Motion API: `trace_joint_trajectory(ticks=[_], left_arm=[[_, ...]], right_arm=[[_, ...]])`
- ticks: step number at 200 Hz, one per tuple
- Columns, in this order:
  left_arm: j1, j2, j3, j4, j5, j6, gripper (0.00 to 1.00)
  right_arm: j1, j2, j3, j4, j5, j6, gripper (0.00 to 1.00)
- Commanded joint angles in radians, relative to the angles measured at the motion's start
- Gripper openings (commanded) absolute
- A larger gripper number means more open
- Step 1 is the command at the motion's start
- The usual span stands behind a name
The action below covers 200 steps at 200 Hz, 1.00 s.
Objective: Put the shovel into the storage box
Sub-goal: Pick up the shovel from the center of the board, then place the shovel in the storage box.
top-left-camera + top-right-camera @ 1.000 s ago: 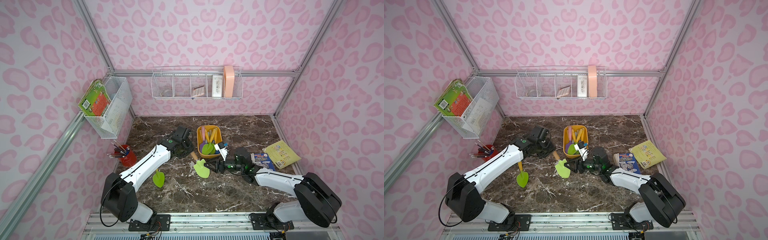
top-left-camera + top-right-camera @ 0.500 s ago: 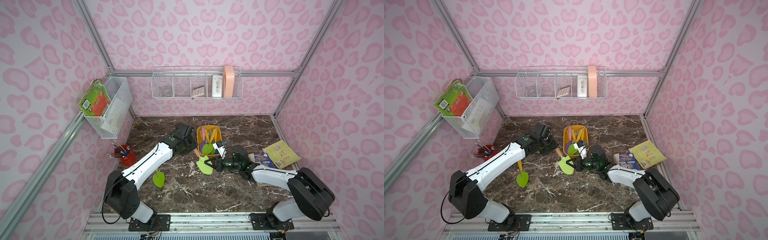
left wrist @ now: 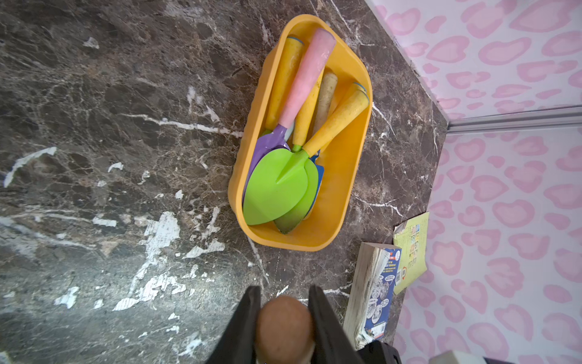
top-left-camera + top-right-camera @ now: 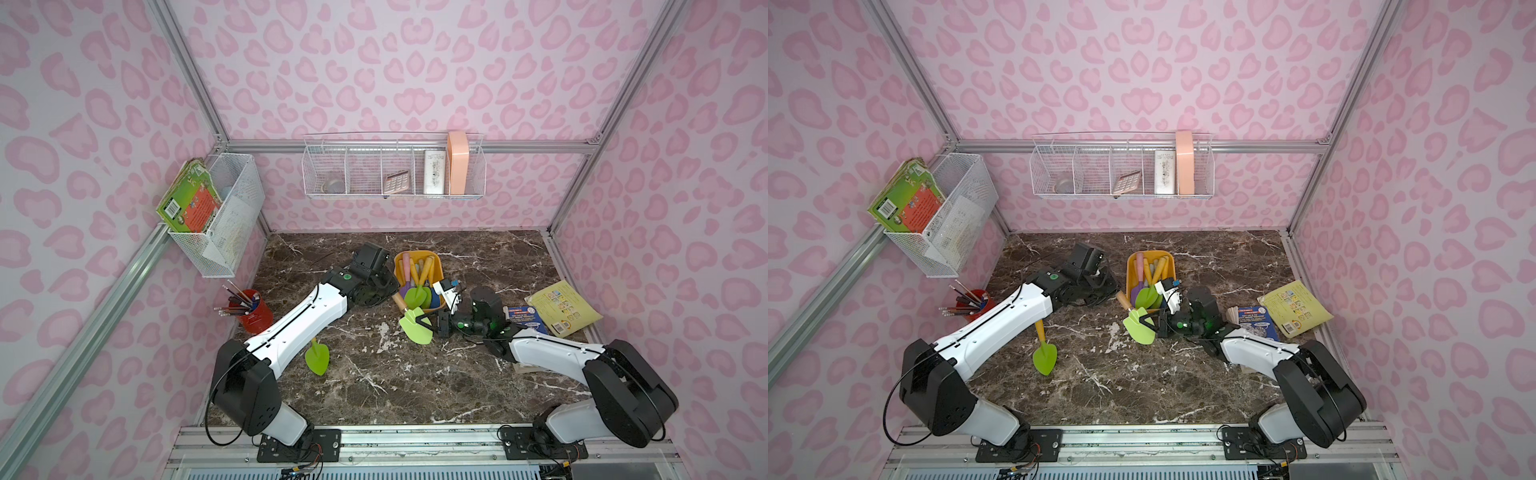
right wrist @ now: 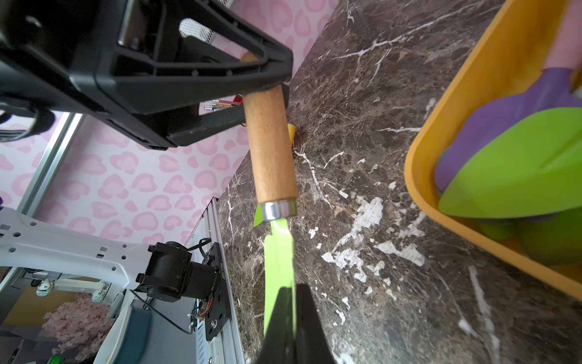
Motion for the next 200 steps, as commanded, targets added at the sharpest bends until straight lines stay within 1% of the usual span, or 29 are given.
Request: trace_joint_trajectory(ticks=[1, 9, 24, 51, 57, 63, 90, 129, 162, 184, 200], left_arm=[[0.006, -0.017, 0.013, -0.039, -0.042, 0.035, 0.49], [0.009, -0.026, 0.018, -0.052, -0.053, 0.040, 0.56], [0.016, -0.054, 0.014, -0.062, -0.074, 0.056, 0.61], [0.023, -0.126, -0.022, -0.065, -0.125, 0.091, 0.64], [0.023, -0.142, -0.036, -0.065, -0.130, 0.102, 0.67], [0.023, -0.160, -0.051, -0.064, -0.135, 0.110, 0.67], [0.023, -0.225, -0.119, -0.069, -0.135, 0.141, 0.68], [0.024, -0.303, -0.214, -0.083, -0.140, 0.142, 0.68], [0.024, -0.347, -0.281, -0.079, -0.145, 0.119, 0.68], [0.024, -0.360, -0.297, -0.080, -0.145, 0.113, 0.68], [0.024, -0.363, -0.300, -0.093, -0.155, 0.108, 0.68]], right_arm=[[-0.028, -0.020, -0.014, 0.032, 0.000, 0.000, 0.00], [-0.041, -0.024, -0.018, 0.025, 0.004, 0.003, 0.00], [-0.071, -0.031, -0.017, 0.000, 0.015, 0.003, 0.00], [-0.126, -0.047, -0.007, -0.037, 0.041, 0.005, 0.00], [-0.138, -0.047, -0.004, -0.046, 0.047, 0.007, 0.00], [-0.151, -0.047, 0.002, -0.052, 0.050, 0.009, 0.00], [-0.194, -0.028, 0.035, -0.075, 0.069, 0.025, 0.00], [-0.228, 0.031, 0.094, -0.072, 0.128, 0.078, 0.00], [-0.226, 0.124, 0.162, -0.044, 0.165, 0.135, 0.00], [-0.220, 0.193, 0.197, 0.006, 0.189, 0.188, 0.00], [-0.205, 0.239, 0.232, 0.017, 0.208, 0.203, 0.00]])
